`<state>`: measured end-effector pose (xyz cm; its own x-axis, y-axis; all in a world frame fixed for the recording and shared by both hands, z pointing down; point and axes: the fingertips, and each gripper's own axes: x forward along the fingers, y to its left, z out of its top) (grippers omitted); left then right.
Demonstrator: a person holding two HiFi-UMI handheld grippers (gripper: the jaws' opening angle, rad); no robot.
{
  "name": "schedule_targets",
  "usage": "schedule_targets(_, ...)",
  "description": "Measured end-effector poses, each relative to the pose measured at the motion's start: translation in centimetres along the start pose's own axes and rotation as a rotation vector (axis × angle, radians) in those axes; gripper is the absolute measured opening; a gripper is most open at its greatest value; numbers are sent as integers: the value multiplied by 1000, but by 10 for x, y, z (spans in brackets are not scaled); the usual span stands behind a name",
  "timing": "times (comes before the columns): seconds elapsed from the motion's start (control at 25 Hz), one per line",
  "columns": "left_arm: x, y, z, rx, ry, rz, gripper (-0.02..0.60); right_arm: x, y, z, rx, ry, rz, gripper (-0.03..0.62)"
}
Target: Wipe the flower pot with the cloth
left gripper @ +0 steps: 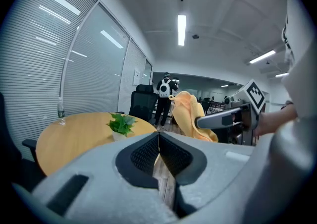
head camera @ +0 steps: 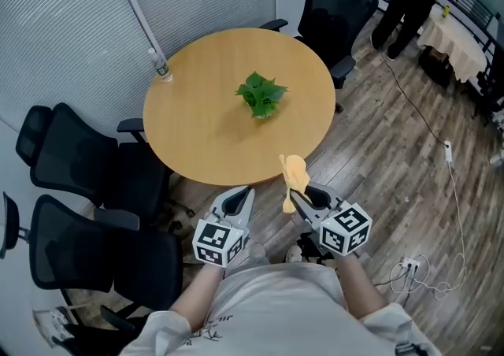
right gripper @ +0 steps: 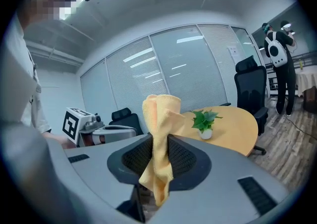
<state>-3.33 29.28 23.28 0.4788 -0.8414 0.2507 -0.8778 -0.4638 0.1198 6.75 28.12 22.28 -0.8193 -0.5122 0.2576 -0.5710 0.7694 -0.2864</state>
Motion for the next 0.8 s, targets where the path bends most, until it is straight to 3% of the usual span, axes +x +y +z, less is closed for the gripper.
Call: schedule_targets(0.8,-19,39,-8,26,-1,-86,11,35,26,1,9,-31,-72,86)
